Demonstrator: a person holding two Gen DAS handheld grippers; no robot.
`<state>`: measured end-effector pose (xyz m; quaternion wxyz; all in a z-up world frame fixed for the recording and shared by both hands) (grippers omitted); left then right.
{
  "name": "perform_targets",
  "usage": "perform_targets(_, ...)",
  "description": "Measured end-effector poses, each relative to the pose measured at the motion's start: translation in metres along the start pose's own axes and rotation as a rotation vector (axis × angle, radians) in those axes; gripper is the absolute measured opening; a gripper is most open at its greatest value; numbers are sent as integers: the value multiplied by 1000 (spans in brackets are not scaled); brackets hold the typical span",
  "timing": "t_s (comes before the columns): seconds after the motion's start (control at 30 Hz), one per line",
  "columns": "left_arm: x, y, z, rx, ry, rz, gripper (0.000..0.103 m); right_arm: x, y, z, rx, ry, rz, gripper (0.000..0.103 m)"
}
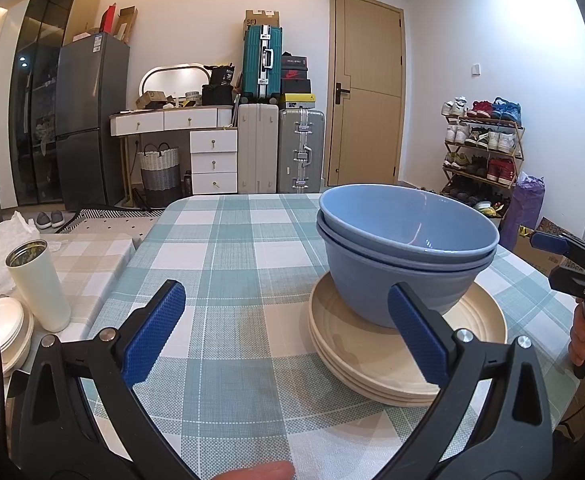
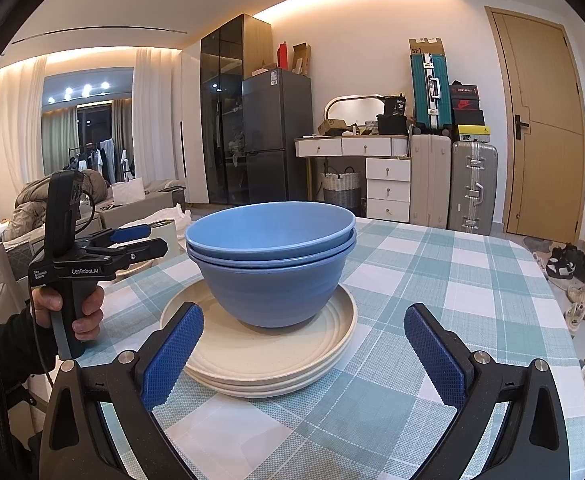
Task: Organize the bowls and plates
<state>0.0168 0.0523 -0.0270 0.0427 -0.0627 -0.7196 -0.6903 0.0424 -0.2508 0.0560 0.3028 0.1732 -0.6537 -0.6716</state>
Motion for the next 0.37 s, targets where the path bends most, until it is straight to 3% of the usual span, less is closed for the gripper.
perform_targets(0.37, 2, 1, -1, -1, 5, -6, 101, 0, 0, 0, -3, 2, 1, 102)
Point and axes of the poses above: each gripper's, at about its wrist camera, not at the fingertips, and x roughly against the way its jaws point, z to its left, y to its top, the point moved 4 cm from there along -x, roughly the way its jaws point, and after that the axes turned 13 degrees about -z, right-handed, at the moved point
